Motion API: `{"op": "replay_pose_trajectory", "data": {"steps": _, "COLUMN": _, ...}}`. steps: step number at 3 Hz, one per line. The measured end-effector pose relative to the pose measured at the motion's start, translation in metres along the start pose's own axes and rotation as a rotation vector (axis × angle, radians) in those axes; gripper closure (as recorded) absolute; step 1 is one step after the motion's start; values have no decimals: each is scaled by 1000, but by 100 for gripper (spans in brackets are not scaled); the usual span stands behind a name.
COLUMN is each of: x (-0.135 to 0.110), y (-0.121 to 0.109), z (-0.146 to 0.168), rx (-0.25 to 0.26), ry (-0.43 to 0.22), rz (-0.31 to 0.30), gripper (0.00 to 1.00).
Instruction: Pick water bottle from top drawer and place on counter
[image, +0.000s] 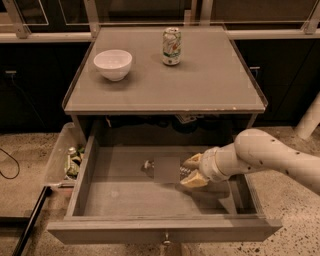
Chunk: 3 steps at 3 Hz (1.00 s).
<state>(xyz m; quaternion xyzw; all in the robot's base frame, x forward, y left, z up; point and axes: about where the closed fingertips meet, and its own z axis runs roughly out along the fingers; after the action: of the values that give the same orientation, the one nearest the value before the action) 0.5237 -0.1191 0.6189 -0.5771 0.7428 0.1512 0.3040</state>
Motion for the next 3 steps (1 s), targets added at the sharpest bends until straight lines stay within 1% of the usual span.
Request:
{"op": "replay_pose_trajectory", "data": {"steps": 1, "x": 0, "y": 0, "z": 0, "rx": 0, "ry": 0, "rz": 0, "gripper": 100}}
{"op": "replay_pose_trajectory", "data": {"steps": 2, "x": 0, "y": 0, "z": 0, "rx": 0, "ry": 0, "rz": -1, "gripper": 100}}
{"op": "replay_pose_trajectory", "data": {"steps": 3, "x": -26, "y": 2, "z": -22, "rx": 18, "ry": -12, "rz": -63, "gripper": 100}}
